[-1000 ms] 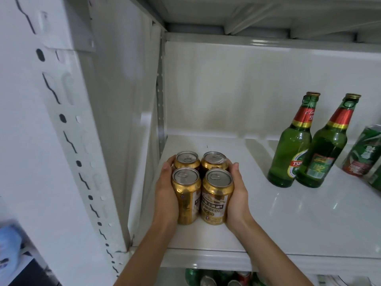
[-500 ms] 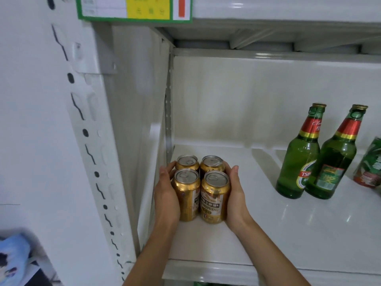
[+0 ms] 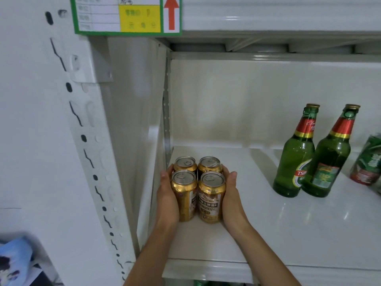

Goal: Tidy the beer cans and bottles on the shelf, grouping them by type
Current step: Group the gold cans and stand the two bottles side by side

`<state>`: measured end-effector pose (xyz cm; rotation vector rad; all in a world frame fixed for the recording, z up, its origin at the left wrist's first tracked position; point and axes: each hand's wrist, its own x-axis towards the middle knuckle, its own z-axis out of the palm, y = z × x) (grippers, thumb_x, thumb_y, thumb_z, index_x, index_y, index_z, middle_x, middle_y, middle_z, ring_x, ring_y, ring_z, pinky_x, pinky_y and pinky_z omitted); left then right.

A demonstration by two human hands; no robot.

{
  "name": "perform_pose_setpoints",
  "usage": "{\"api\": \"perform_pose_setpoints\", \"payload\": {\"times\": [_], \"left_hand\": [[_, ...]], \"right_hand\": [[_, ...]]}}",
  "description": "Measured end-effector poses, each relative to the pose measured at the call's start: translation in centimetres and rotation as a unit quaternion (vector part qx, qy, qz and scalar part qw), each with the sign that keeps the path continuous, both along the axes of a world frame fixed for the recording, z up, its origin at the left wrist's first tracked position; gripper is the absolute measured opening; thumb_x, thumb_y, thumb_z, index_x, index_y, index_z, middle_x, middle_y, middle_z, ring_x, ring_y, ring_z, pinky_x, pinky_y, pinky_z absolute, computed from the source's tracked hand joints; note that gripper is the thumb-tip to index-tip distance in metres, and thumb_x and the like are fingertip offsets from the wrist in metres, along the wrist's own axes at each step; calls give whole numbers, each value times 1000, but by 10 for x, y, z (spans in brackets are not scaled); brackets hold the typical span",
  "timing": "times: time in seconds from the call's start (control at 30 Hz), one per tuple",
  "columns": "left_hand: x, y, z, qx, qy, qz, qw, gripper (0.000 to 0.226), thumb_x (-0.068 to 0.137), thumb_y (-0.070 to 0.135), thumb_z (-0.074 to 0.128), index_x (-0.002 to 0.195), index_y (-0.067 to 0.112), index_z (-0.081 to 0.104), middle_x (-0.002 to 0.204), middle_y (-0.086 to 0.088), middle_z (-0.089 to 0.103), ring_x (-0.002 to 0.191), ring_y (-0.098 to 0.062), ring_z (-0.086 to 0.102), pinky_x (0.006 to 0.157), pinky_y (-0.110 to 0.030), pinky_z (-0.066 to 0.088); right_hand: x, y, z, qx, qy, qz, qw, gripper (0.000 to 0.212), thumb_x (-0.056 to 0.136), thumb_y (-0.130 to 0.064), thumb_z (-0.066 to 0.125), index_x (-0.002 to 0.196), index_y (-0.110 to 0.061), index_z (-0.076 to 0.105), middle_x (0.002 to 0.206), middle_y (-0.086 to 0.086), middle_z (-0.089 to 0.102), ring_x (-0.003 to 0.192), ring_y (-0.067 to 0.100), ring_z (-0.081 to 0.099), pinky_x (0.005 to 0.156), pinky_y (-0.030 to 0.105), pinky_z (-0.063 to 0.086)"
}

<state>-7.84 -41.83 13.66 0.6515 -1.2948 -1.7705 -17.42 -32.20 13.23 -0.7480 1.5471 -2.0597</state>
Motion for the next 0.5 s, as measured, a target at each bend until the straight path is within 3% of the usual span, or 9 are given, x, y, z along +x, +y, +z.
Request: {"api": "perform_pose_setpoints", "payload": {"times": [0.13, 0.23, 0.37, 0.5], "left_hand": [[3, 1, -3, 2, 2, 22, 1000, 58, 106, 59, 20, 147, 34, 53, 127, 9, 72, 123, -13, 64, 105, -36, 48], [7, 2, -4, -6, 3, 27, 1000, 59, 106, 59, 19, 149, 33, 52, 129, 9, 71, 126, -13, 63, 112, -41, 45], [7, 6, -3, -34, -7, 29, 999, 57, 109, 53, 18, 147, 31, 55, 128, 8, 72, 118, -5, 65, 101, -29, 49], [7, 9, 1, -19, 19, 35, 999, 50, 110, 50, 20, 146, 35, 51, 125, 13, 70, 114, 1, 63, 92, -22, 50]], "right_hand": [[1, 3, 2, 12, 0, -1, 1000, 69, 86, -79, 25, 137, -42, 54, 130, -8, 72, 125, 11, 66, 116, 47, 44], [2, 4, 0, 25, 18, -18, 999, 82, 82, -86, 25, 142, -38, 54, 132, -6, 72, 127, 12, 65, 117, 48, 44], [4, 4, -1, 26, 13, -37, 999, 73, 89, -75, 20, 140, -35, 56, 126, -6, 74, 121, 9, 68, 115, 46, 46], [4, 5, -1, 34, 13, -51, 998, 79, 80, -90, 24, 137, -44, 54, 133, -11, 70, 128, 8, 62, 117, 47, 43]]}}
